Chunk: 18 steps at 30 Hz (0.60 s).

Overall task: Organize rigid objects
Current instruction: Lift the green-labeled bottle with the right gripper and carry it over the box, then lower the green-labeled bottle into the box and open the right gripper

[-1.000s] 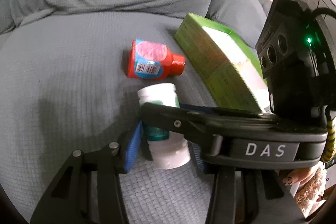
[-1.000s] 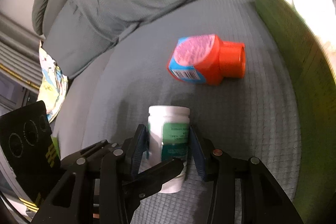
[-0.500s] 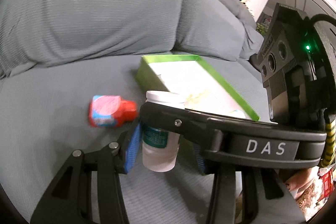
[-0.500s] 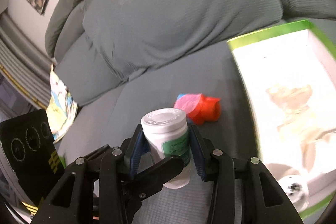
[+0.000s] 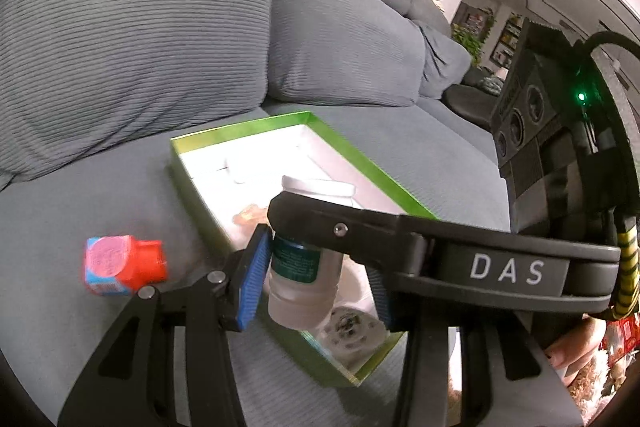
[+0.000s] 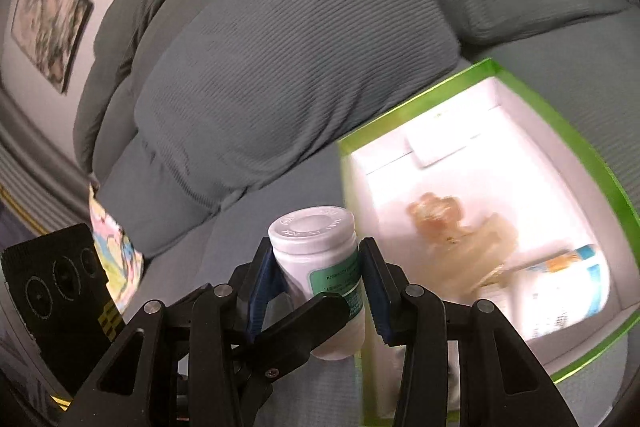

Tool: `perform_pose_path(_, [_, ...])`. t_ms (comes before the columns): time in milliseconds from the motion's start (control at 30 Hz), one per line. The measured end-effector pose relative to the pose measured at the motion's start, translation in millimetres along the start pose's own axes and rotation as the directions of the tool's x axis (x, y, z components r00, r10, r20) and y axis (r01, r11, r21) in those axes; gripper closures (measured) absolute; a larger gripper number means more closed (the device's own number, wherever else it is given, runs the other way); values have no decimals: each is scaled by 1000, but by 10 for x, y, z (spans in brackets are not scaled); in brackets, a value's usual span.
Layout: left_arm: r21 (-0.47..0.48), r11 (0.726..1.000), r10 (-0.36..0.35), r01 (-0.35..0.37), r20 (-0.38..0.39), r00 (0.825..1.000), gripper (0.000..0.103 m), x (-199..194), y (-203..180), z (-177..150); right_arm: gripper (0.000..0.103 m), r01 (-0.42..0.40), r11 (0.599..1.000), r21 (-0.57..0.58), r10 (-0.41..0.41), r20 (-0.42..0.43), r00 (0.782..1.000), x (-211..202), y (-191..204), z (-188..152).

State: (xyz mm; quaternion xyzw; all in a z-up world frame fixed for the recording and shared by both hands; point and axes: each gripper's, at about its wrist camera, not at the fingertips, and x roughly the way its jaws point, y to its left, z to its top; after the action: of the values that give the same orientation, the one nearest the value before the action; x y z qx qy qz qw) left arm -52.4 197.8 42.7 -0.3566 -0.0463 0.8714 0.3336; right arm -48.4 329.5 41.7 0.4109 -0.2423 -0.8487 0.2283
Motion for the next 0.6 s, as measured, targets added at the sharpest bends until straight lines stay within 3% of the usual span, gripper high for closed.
perform_pose_path(600, [-40, 994, -101, 99, -55, 993, 60, 471, -199, -6, 58, 87, 988, 128, -89, 9, 996, -59, -600, 67])
